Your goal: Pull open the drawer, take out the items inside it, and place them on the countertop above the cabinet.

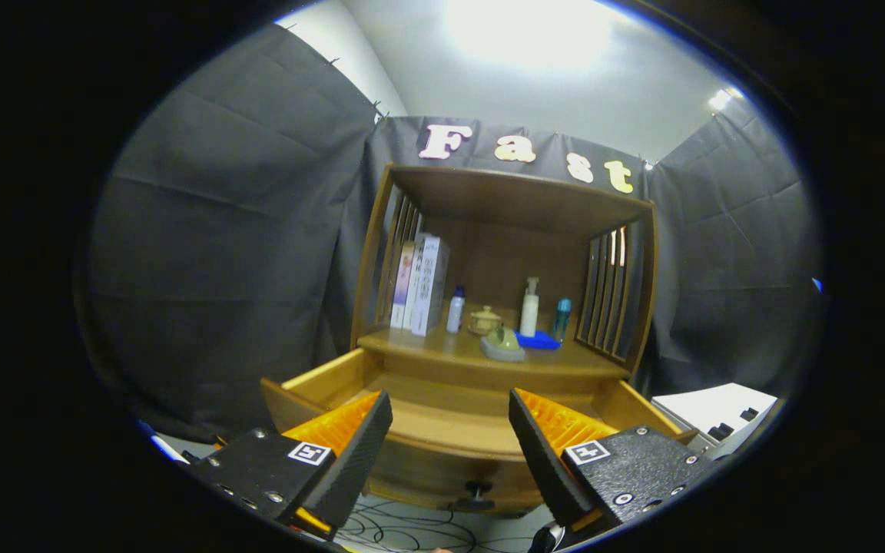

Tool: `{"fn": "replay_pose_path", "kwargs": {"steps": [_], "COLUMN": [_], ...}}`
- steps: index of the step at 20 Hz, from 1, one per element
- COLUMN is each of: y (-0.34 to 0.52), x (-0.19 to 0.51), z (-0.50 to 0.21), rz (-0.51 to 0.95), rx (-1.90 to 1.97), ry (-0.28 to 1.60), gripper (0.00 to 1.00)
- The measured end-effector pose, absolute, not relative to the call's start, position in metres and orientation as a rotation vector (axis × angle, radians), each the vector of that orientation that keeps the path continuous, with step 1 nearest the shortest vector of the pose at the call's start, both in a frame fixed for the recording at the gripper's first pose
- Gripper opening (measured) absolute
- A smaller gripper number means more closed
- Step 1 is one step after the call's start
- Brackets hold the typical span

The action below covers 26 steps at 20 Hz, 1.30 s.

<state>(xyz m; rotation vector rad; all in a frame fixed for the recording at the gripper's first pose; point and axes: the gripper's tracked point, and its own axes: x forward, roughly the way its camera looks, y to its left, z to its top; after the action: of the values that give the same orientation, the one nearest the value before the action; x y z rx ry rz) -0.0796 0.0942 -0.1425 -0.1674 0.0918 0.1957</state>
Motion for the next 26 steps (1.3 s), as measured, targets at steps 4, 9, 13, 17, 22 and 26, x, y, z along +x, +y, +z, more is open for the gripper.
{"fn": "replay_pose_path", "kwargs": {"steps": [4,9,13,17,22,26], "y": [0.085,0.066,0.062,0.052,0.035,0.033], "x": [-0.09,-0.075,-0.061,-0.047,-0.039,-0.028], "z": [-0.18,-0.211,-0.226,-0.233,-0.234,-0.231], "rz": [0.206,0.142,0.117,0.082,0.004,0.028], "rx": [-0.12,-0.125,-0.131,-0.093,-0.044,-0.047], "ry": [0.139,0.188,0.215,0.225,0.222,0.221], "gripper": [0.95,0.95,0.95,0.95,0.95,0.94]}}
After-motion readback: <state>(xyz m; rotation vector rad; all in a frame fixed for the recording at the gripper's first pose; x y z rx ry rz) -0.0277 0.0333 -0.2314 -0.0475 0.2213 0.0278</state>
